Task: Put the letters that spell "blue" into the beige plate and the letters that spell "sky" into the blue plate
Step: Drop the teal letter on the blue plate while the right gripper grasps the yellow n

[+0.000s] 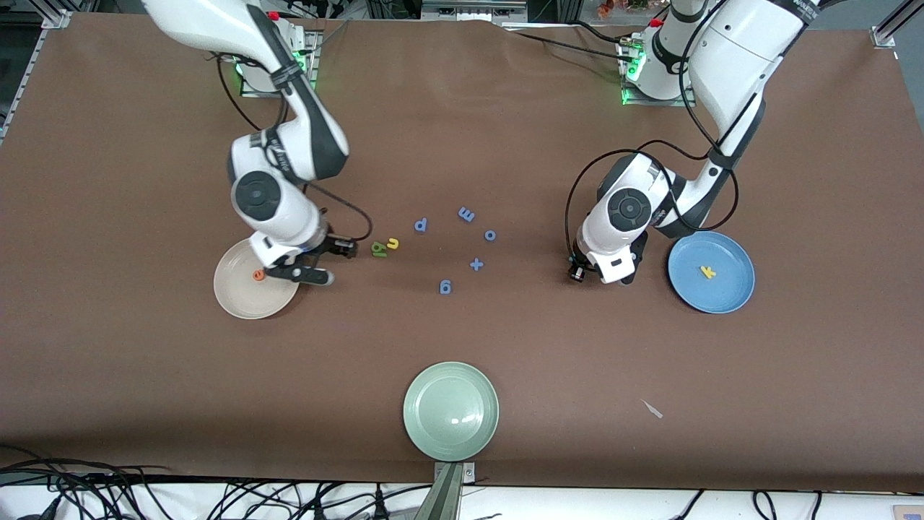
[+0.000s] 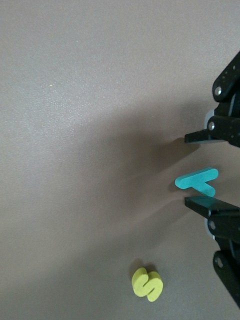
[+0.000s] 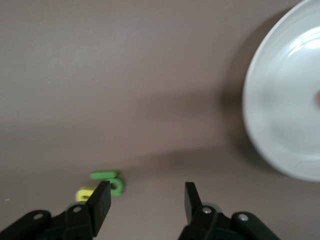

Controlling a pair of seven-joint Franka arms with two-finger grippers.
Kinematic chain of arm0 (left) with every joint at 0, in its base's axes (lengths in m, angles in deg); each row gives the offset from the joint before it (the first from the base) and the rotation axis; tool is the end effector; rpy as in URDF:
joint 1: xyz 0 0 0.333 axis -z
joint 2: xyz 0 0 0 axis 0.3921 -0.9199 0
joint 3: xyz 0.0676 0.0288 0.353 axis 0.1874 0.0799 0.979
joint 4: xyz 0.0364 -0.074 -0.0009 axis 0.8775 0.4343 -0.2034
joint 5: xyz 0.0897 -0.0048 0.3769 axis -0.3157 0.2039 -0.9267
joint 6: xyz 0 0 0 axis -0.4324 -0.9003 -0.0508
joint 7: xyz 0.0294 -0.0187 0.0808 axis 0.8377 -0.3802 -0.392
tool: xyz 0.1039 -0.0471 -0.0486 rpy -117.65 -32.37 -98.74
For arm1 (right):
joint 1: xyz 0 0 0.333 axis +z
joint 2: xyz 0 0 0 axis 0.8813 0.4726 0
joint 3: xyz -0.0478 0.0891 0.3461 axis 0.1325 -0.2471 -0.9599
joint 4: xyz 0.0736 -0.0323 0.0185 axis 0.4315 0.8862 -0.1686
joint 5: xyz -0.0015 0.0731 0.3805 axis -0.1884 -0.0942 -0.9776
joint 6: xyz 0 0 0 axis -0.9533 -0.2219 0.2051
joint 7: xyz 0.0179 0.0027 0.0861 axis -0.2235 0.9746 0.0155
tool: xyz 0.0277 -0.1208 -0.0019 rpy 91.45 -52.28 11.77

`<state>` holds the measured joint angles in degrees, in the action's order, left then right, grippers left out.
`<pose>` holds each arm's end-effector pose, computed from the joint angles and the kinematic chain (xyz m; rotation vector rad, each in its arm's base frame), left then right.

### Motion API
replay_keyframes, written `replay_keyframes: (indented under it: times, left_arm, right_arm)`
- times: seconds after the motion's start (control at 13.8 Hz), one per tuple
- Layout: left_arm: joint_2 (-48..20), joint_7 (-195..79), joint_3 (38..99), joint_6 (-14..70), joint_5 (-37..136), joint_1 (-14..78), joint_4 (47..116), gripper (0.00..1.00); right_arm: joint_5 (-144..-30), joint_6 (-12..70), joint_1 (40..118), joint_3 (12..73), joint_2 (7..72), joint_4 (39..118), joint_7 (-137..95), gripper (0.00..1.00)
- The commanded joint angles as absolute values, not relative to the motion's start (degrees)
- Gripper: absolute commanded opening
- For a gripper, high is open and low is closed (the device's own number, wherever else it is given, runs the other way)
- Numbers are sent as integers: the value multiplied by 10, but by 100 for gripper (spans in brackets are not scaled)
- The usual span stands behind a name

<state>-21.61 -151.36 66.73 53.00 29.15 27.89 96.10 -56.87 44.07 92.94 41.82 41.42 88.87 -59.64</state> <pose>0.5655 -0.2520 0.2006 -2.5773 -1.7635 0.1429 0.5655 0.2881 0.2888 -3.1122 0.3195 0.1352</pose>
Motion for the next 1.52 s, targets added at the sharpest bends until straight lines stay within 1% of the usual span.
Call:
replay_keyframes:
  times: [0.0, 0.14, 0.29, 0.58, 0.65, 0.72, 0.87, 1.01, 1.09, 1.3, 1.45]
  left_arm:
    - [-217, -1527, 667, 518, 288, 280, 952, 50]
    - [-216, -1534, 668, 518, 288, 280, 954, 47]
    - [-213, -1542, 668, 500, 288, 280, 954, 45]
    - [-207, -1555, 666, 497, 288, 282, 958, 43]
    - [-207, -1557, 665, 495, 288, 282, 958, 41]
    - [-207, -1561, 665, 495, 288, 283, 958, 36]
    - [-207, -1560, 665, 494, 288, 284, 958, 17]
    - [-207, -1558, 665, 488, 288, 284, 957, 2]
    - [-204, -1557, 665, 484, 288, 282, 957, 0]
    - [-181, -1555, 664, 475, 289, 264, 950, 0]
    - [-167, -1554, 663, 463, 290, 253, 949, 0]
  right_arm:
    - [-578, 474, 981, 421, 448, 869, -700, 68]
    - [-578, 512, 1011, 421, 477, 870, -756, 71]
    - [-578, 545, 1031, 421, 499, 873, -793, 71]
    - [-578, 543, 1032, 421, 502, 876, -792, 71]
    - [-578, 541, 1032, 421, 502, 878, -791, 71]
    - [-578, 542, 1032, 422, 502, 881, -791, 71]
    - [-578, 544, 1032, 423, 502, 887, -790, 71]
    - [-578, 546, 1032, 423, 503, 888, -791, 70]
    - [-578, 547, 1032, 423, 503, 889, -791, 70]
    - [-578, 560, 1032, 423, 504, 898, -791, 64]
    - [-578, 560, 1032, 423, 504, 899, -789, 53]
